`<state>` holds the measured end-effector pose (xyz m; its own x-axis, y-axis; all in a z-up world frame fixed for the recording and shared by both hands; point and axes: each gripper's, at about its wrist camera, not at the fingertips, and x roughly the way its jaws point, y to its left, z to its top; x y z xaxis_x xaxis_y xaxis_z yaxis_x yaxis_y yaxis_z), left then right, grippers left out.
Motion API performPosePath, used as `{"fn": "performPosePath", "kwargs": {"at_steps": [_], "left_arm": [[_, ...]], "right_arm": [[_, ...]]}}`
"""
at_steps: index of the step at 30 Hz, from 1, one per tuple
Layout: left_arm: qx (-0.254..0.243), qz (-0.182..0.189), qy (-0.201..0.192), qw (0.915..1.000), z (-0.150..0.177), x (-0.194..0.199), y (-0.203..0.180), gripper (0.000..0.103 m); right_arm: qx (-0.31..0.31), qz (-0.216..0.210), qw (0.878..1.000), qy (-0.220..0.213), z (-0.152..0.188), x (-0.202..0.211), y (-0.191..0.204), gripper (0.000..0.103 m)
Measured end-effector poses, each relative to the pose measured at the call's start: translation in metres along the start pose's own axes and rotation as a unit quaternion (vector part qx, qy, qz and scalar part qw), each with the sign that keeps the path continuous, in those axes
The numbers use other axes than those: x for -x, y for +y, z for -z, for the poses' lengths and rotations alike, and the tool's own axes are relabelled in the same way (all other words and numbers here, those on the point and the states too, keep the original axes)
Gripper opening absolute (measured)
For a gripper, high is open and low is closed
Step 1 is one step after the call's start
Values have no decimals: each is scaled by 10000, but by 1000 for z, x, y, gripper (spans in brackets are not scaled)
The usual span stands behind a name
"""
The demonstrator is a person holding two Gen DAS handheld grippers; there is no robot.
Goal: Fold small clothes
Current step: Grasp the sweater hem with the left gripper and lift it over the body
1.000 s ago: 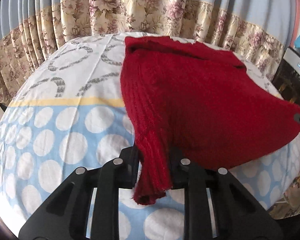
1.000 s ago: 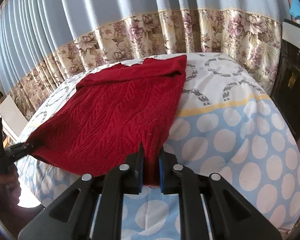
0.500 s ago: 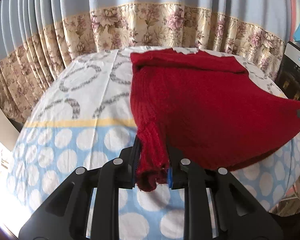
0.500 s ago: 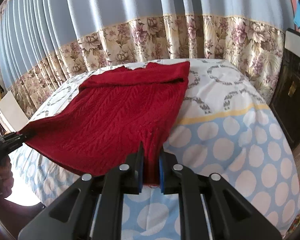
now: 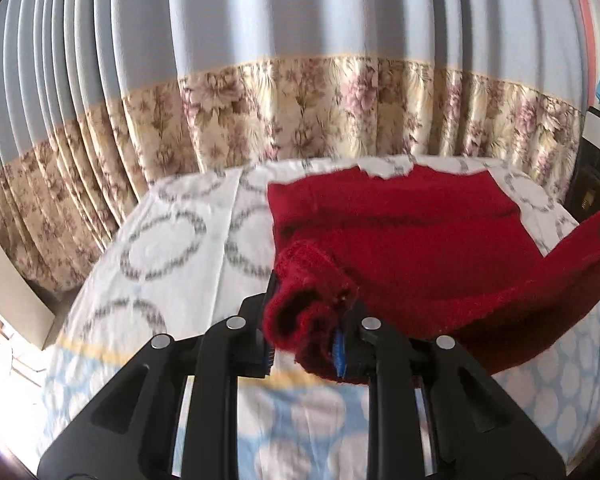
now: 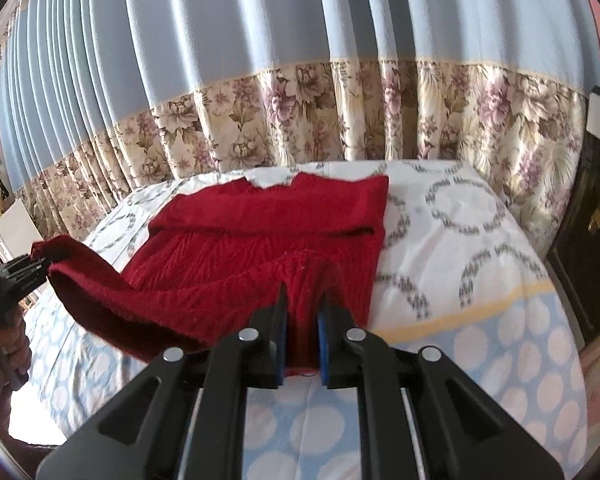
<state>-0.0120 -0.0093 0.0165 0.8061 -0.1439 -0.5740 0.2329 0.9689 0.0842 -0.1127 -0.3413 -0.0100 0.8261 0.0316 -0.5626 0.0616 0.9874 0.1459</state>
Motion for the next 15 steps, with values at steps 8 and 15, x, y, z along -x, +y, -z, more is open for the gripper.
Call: {"fn": "performPosePath", "kwargs": {"at_steps": [8,15], "left_arm": [[73,-181,-202,9996,-48,-37,-1,21],[88,-261,-246,9993,-78,-69,-1,21]], "right_arm": [[14,28,9999,-150,-49,-24,-5,11],[17,88,9997,-227,-81,-51,-9,12]]}}
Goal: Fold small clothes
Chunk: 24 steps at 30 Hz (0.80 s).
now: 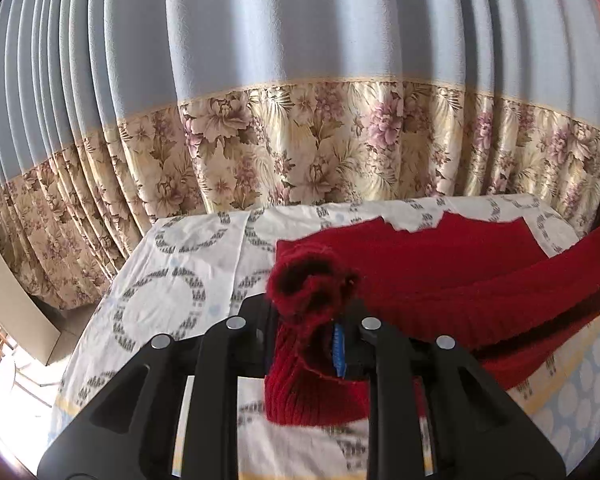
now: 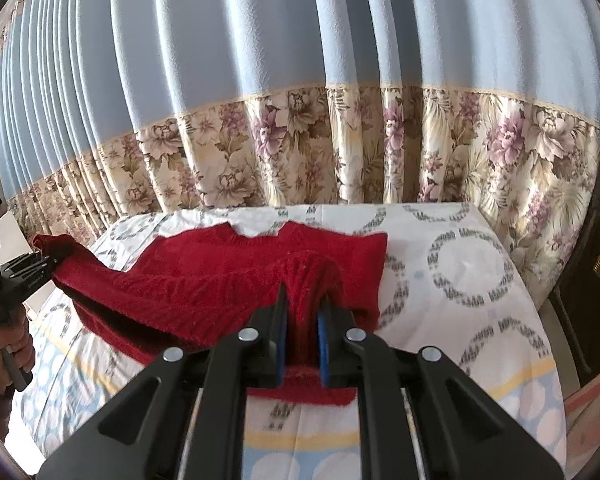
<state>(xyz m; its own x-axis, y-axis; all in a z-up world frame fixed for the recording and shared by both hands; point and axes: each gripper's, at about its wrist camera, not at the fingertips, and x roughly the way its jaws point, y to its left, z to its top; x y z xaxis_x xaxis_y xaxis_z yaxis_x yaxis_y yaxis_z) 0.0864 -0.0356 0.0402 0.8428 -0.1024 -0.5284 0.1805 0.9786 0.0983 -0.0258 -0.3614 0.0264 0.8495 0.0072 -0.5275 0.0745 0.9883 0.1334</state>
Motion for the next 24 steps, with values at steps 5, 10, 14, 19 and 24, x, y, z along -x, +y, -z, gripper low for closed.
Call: {"fn": "performPosePath", "kwargs": {"at_steps": [5,10,14,19,24], "left_arm": [[-47,-116,-3,9999,-26,-32,-3,22],[2,-202,150,9997,-51,-82,-3,23],[-82,-385,351,9986,-63,-132,-10,23],[-149,-513,870,9948,-65,-197,-18,34],[-80,-592,1161,9914,-79,-225,-2,83]], "right_arm": [[29,84,10000,-7,-26,-30,-1,12],[-65,161,9998,120,-55,-78,-9,12],[-103,308,9989,333,-71,-129,-16,12],[-176,508,9959,729,-78,-193,-26,17],[-438,1074,9892,898,-89,-226,-53,60]]}}
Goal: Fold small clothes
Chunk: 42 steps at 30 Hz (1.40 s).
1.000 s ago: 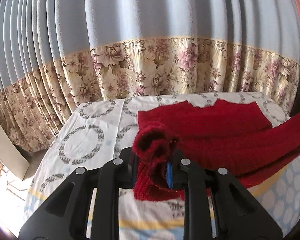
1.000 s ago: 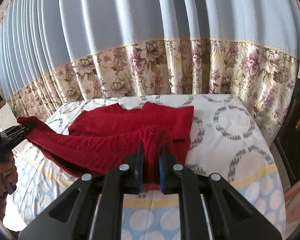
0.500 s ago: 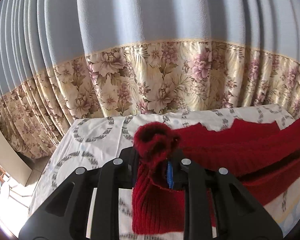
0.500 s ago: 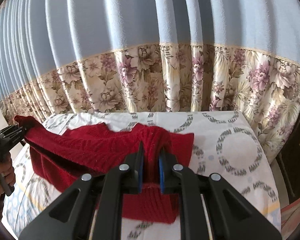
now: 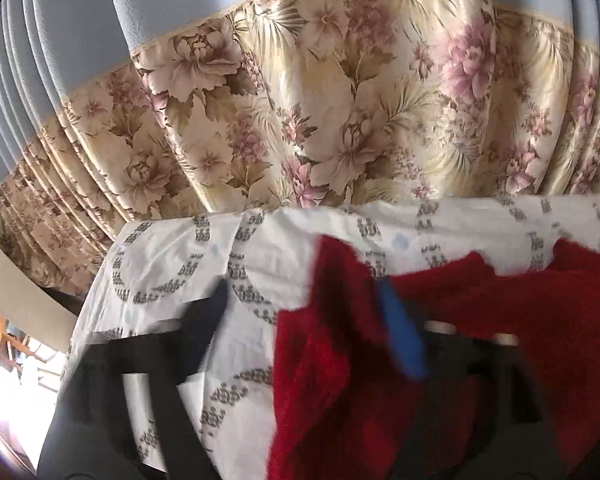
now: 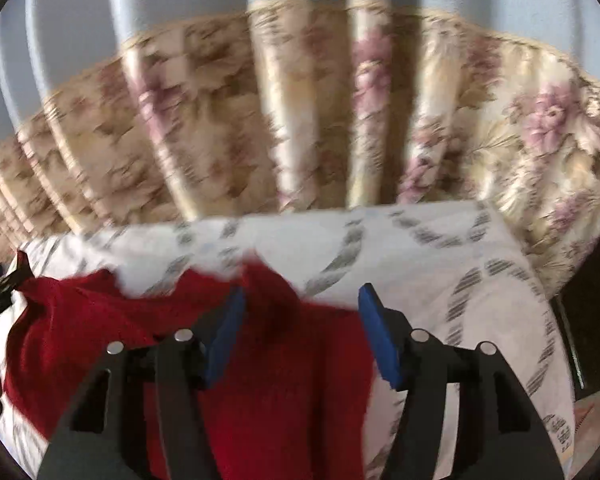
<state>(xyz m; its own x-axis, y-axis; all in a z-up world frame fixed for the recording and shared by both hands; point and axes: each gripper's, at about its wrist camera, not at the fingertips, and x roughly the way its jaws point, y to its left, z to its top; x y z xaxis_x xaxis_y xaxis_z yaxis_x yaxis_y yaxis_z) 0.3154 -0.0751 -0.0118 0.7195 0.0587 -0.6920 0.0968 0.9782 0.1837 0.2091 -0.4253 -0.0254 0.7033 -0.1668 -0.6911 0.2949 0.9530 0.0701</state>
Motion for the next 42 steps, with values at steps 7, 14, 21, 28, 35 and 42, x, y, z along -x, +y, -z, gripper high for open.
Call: {"fn": "performPosePath", "kwargs": {"at_steps": [7,14,21,28,35,42], "left_arm": [[494,148,-342,9981,-12,33,56,99],[-259,-30,249,9994,22,3,7,99],[-850,-14,660,9942,51,-35,-26,83],[-240,338,344,9985,47,-18,8,10],[209,-54,161,9996,46,-23,22,30],[212,-264,227,9992,46,-22,32,87]], "right_arm": [[175,-65,9995,-257,1,28,-21,62],[750,-176,9962,406,22,-12,12,62],[1226,-217,9890,801,45,-44,42,28],[689,-1,9976,-11,32,0,11,10],[364,262,9986,281,36,-19,-14,20],[240,138,9996,94,33,-14,-22,42]]}}
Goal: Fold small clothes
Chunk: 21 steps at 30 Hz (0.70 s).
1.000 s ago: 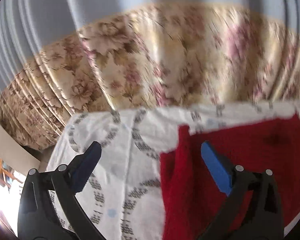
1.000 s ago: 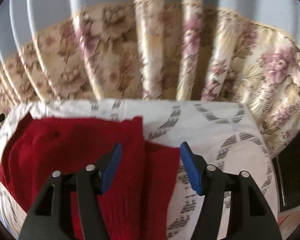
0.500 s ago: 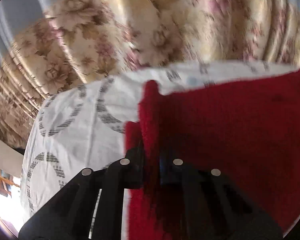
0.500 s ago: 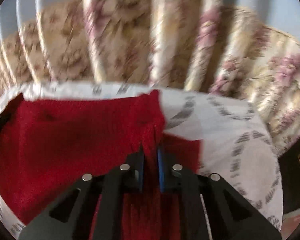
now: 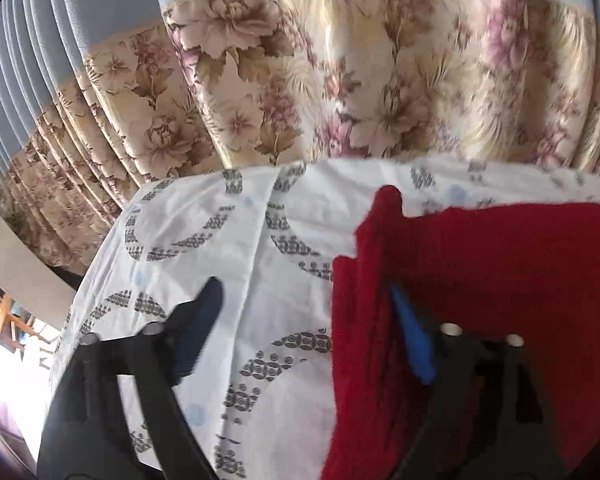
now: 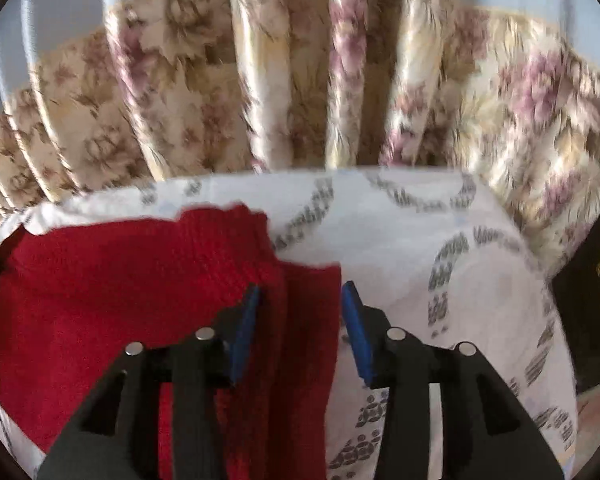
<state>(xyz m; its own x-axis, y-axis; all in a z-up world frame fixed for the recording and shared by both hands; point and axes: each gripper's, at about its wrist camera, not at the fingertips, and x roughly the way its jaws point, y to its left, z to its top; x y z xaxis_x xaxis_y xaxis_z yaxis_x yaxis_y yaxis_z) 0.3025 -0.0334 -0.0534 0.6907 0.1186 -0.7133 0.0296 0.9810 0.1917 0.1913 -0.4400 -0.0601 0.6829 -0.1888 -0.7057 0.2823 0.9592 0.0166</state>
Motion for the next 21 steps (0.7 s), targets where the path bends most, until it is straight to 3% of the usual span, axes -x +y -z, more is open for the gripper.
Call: {"fn": "performPosePath", "kwargs": {"at_steps": [7,10,12,14,18,21], "left_arm": [[-117,220,-298,9992,-28,26,1,92],[-145,369,-330,9987,-25,32,-3,93],[-178,434,-341,9983,-17,39,-4,94],[-200,521,-343,9979,-6,47,-4,95],[-324,653,-410,9965,18,70,-7,99],[-162,769,-379,9962,31,85,-9,100]], "right_arm": [[56,-319,9993,-186,-33,20,13,46],[120,-174,9996,-170,-29,21,11,60],[58,-178,9998,-80,-18,23,2,62],[-74,-159,9998,41,0,25,-10,73],[-174,-424,9985,308,40,34,-21,80],[-271,-495,9979,312,59,42,-21,88]]}}
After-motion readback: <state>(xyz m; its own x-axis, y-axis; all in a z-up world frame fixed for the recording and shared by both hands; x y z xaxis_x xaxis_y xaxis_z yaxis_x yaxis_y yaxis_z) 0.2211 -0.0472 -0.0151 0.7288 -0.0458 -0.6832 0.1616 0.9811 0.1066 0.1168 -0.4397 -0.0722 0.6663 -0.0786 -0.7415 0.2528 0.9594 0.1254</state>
